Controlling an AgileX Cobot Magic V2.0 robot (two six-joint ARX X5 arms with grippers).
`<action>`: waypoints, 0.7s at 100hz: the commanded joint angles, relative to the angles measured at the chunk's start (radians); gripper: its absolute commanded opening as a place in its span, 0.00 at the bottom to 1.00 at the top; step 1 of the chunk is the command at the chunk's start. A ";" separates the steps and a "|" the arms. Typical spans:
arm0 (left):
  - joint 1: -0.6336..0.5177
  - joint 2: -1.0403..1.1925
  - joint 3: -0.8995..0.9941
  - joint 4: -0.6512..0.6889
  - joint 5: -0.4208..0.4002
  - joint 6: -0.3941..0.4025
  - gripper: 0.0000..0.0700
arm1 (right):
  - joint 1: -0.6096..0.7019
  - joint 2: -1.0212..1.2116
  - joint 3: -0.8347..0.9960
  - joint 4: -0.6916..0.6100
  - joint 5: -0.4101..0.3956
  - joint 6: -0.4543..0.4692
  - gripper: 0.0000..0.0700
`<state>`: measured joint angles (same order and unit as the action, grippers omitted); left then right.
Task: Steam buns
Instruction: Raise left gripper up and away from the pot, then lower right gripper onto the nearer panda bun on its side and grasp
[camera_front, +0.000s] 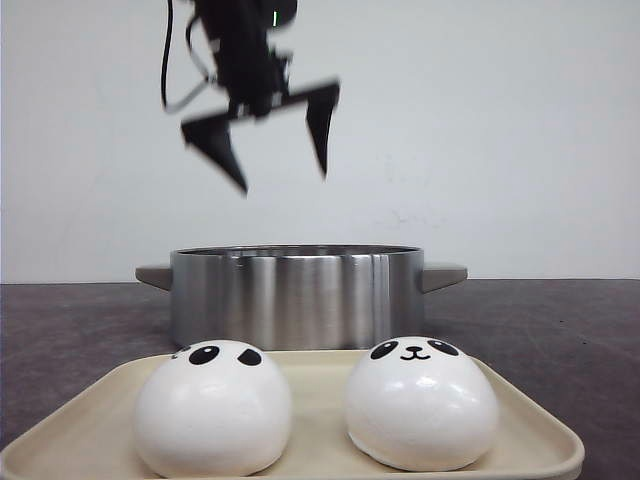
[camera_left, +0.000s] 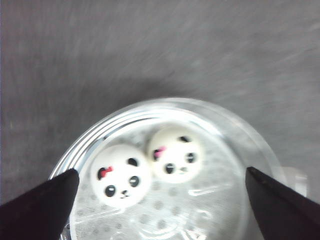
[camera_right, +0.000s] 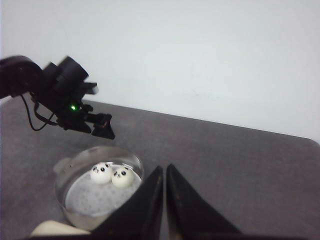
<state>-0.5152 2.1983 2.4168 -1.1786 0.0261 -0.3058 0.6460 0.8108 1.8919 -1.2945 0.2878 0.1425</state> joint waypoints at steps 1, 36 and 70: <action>-0.024 -0.017 0.139 -0.061 0.003 0.057 1.00 | 0.006 0.035 -0.009 0.031 -0.011 0.040 0.00; -0.086 -0.086 0.720 -0.293 -0.016 0.127 0.98 | 0.006 0.204 -0.243 0.036 -0.139 0.097 0.00; -0.100 -0.361 0.723 -0.306 -0.076 0.182 0.73 | 0.008 0.300 -0.541 0.059 -0.354 0.192 0.62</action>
<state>-0.6094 1.8786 3.1050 -1.4254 -0.0490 -0.1421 0.6460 1.0977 1.3827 -1.2552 -0.0303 0.2939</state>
